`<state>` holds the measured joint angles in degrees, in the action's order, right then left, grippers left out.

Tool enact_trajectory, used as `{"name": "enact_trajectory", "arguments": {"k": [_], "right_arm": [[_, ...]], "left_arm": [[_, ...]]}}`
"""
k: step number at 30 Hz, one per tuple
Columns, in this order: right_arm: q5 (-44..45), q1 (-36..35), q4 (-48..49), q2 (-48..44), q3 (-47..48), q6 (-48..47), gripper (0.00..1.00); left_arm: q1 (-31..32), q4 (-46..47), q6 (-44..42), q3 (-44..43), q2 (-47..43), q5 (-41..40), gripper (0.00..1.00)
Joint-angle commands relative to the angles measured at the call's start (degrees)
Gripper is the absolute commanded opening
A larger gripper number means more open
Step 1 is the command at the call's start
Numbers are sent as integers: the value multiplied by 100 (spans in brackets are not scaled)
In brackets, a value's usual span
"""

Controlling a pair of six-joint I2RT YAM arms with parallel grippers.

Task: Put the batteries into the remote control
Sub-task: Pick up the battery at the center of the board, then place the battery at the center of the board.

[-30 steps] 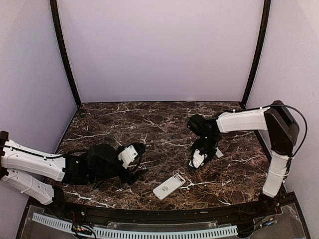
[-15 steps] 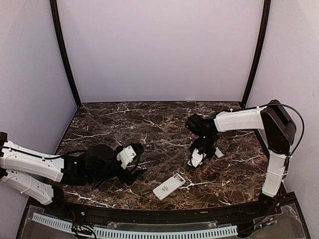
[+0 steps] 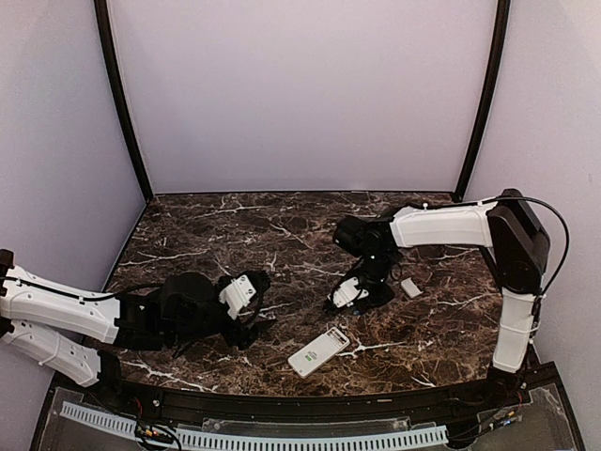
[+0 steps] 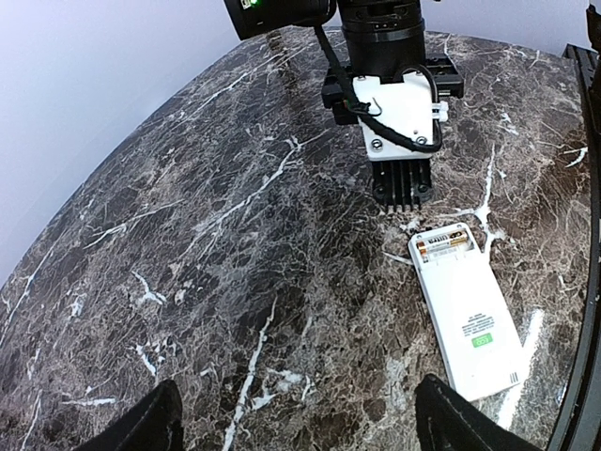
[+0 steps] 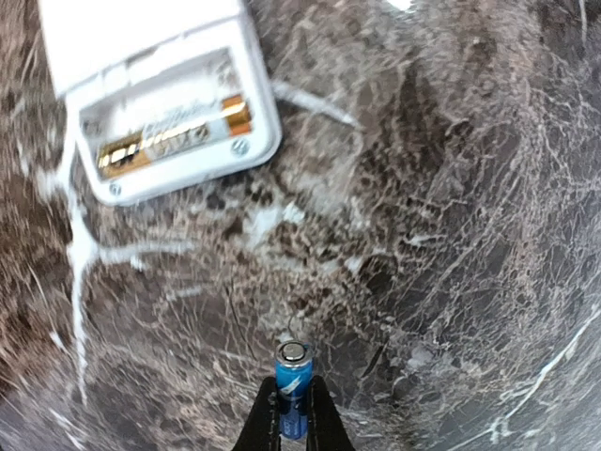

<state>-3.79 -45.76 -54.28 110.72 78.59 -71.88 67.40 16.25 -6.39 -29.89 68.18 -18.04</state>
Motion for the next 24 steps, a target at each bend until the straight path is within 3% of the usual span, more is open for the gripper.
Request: {"name": "enact_trajectory", "arguments": {"k": [1,10,16,24], "right_arm": [[-540,-72,-515,212,226,2107,0],[-960,-69,385,-482,327,5364,0],[-202,-60,389,-861,66,8347,0],[533,-322,82,-1086,-1002,10078,0]], "left_arm": [[10,-13,84,68,-71,-1,85],[12,-111,158,104,-224,-77,85],[13,-311,262,17,-82,-35,85],[181,-790,465,-160,335,327,85]]}}
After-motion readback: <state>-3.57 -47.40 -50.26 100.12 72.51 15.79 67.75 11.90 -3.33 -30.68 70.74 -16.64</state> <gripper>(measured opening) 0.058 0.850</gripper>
